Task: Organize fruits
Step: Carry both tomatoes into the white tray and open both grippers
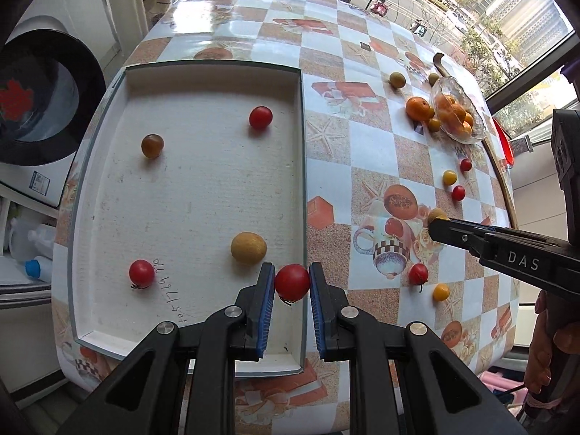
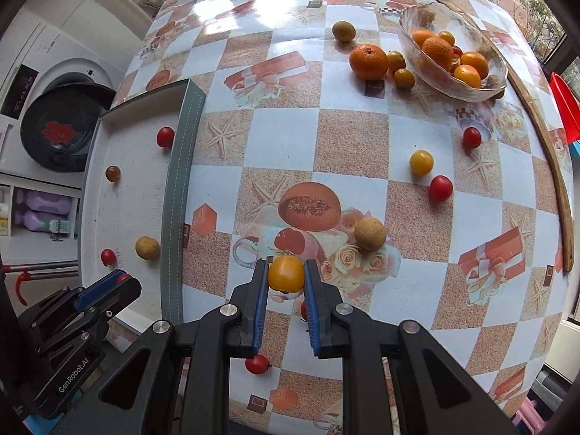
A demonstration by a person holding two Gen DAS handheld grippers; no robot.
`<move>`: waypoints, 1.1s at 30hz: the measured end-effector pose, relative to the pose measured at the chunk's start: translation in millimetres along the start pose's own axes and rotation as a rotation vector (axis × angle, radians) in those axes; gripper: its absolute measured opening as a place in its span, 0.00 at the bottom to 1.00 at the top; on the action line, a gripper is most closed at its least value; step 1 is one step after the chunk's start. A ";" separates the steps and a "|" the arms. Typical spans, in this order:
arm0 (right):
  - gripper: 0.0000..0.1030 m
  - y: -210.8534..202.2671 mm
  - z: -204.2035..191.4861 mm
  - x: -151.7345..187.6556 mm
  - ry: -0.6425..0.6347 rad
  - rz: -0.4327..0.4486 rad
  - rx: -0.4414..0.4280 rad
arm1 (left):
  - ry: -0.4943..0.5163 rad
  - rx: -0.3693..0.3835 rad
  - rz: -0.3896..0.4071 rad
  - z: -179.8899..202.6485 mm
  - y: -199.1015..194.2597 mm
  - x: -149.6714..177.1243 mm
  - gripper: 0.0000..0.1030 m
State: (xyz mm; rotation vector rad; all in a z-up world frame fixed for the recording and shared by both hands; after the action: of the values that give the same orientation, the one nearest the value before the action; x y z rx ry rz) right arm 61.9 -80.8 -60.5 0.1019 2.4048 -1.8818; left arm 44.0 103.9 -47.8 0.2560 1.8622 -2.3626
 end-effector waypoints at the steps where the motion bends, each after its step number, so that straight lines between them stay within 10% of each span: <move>1: 0.20 1.1 -6.1 -4.1 -0.009 0.000 -0.003 | -0.012 -0.004 0.009 -7.9 -2.2 -3.3 0.20; 15: 0.20 35.5 -99.4 -63.3 -0.164 -0.022 -0.056 | -0.111 -0.128 0.074 -100.5 4.3 -47.8 0.20; 33: 0.21 102.6 -149.8 -112.3 -0.204 -0.087 -0.048 | -0.086 -0.215 0.018 -119.3 44.6 -56.0 0.21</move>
State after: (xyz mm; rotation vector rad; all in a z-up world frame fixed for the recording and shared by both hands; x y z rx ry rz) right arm 180.3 89.4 -111.5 -0.1909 2.3488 -1.7705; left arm 114.5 209.0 -105.8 0.1456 2.0410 -2.1037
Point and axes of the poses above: each gripper's, at about its wrist camera, not at the fingertips, and y roughly the way its jaws point, z to its right, x to its underside, the point moved 3 cm from there along y, roughly the way its jaws point, and after that the axes turned 4 degrees about -y, right-handed, at the moved point
